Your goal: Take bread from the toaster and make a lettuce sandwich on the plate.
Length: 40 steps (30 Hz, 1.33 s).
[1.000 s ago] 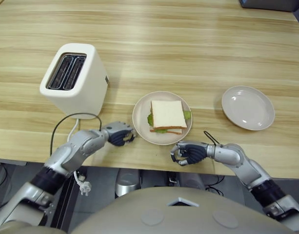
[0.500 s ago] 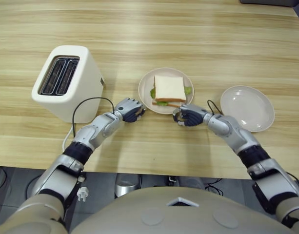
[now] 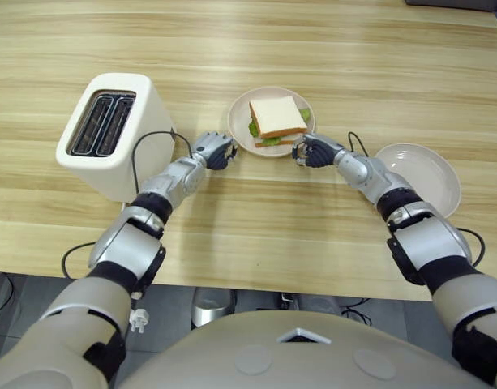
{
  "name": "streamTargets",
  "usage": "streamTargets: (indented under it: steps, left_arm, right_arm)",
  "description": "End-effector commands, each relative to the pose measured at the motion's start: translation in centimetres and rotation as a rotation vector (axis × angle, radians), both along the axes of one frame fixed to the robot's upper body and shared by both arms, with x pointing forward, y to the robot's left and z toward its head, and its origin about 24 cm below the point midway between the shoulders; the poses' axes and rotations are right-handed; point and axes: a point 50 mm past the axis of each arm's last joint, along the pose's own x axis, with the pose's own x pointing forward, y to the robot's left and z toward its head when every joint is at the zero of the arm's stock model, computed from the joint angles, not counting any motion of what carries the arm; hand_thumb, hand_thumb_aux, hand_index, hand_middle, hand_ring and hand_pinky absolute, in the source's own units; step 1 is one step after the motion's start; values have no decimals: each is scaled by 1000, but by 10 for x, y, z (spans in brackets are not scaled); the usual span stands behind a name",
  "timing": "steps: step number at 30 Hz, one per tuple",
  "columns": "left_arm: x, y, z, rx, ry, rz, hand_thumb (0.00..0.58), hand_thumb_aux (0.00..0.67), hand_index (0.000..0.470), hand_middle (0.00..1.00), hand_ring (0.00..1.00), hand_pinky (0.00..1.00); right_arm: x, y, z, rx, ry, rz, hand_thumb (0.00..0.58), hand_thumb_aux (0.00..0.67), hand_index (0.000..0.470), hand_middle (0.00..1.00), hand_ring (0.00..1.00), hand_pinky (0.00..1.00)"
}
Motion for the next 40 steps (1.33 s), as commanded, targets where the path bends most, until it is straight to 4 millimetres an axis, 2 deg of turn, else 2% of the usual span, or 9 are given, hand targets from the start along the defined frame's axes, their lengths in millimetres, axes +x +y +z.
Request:
streamTargets:
  steps: [1,7,8,9,10,11,13,24,40]
  left_arm:
    - [3,3,2,-46,-24,50,580,670,460,1000,1000,1000]
    - [-2,1,16,-229,-132,-5,570,581,399,1000,1000,1000]
    - [-5,0,21,-287,-157,-33,545,504,346,1000,1000,1000]
    - [-10,-2,26,-344,-183,-64,500,420,289,1000,1000,1000]
    - [-16,-3,30,-406,-204,-85,278,187,128,1000,1000,1000]
    - [-23,-2,34,-458,-218,-99,0,0,0,761,761,761]
    - [-39,-2,41,-557,-244,-118,0,0,0,0,0,0]
    - [-87,12,100,-1156,-328,-48,0,0,0,0,0,0]
    - [-97,10,83,-1253,-279,10,0,0,0,0,0,0]
  right_arm:
    - [0,-2,2,36,-16,-11,580,670,460,1000,1000,1000]
    - [-7,-14,20,135,-156,64,580,670,460,1000,1000,1000]
    - [-9,-19,26,165,-193,67,549,515,354,631,631,631]
    - [-12,-24,32,195,-233,65,0,0,0,0,0,0]
    - [-15,-30,40,233,-279,55,0,0,0,0,0,0]
    - [-18,-35,47,267,-321,45,0,0,0,0,0,0]
    - [-25,-39,62,361,-398,25,0,0,0,0,0,0]
    - [-59,-20,85,1096,-631,-120,0,0,0,0,0,0]
    - [-80,21,64,1144,-631,-35,0,0,0,0,0,0]
